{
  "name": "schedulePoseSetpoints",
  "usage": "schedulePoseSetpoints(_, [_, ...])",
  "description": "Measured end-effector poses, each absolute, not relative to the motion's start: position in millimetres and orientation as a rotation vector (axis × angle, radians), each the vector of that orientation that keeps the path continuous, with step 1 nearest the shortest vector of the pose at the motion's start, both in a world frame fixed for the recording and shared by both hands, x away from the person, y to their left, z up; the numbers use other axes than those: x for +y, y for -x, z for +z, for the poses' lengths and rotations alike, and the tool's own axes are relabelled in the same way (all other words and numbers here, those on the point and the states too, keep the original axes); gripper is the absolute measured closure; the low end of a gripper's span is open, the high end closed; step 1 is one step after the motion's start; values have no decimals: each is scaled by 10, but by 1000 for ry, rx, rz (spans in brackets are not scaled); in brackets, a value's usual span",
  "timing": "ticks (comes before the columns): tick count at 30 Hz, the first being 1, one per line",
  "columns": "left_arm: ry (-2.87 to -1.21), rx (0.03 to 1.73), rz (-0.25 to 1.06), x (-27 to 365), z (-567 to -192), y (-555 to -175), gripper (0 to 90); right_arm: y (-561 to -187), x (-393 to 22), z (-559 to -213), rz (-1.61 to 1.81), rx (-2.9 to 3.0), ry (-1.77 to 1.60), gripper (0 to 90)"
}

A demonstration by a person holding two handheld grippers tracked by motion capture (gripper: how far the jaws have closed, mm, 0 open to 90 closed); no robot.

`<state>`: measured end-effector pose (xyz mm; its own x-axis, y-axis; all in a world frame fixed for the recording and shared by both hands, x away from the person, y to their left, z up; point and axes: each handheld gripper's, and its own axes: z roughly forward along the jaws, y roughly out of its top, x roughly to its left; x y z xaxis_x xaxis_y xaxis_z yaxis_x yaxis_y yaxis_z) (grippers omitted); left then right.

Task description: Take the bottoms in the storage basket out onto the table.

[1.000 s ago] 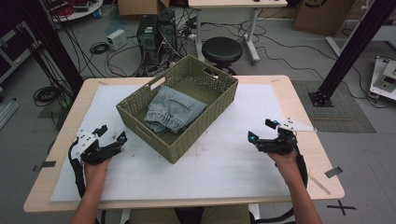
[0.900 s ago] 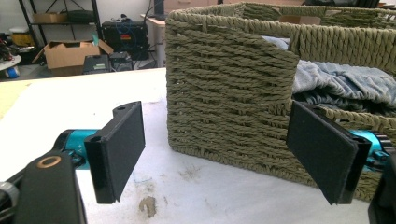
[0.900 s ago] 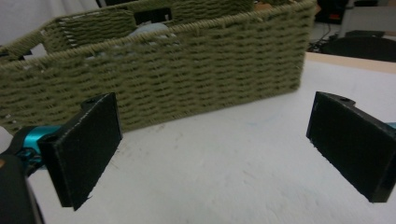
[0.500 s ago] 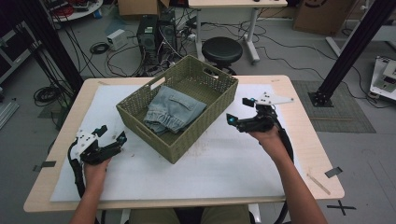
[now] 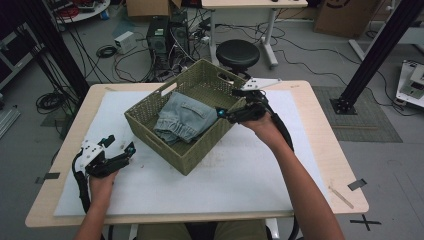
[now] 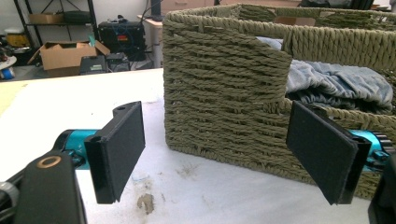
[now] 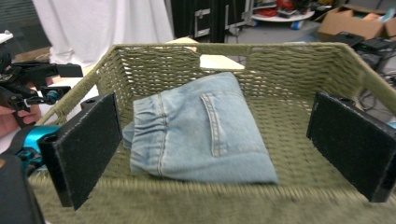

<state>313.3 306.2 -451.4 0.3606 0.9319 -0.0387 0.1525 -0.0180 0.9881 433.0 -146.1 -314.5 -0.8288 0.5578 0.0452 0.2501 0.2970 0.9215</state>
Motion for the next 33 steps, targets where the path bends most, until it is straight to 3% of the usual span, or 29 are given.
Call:
schedulePoseSetpoints(13, [-1461, 1029, 837, 3066, -4516, -3130, 196, -4789, -825, -3133, 1483, 2433, -706, 31])
schedulePoseSetpoints(33, [-1464, 1017, 831, 3072, -4517, -3123, 196, -5384, -137, -3483, 1278, 2585, -768, 31])
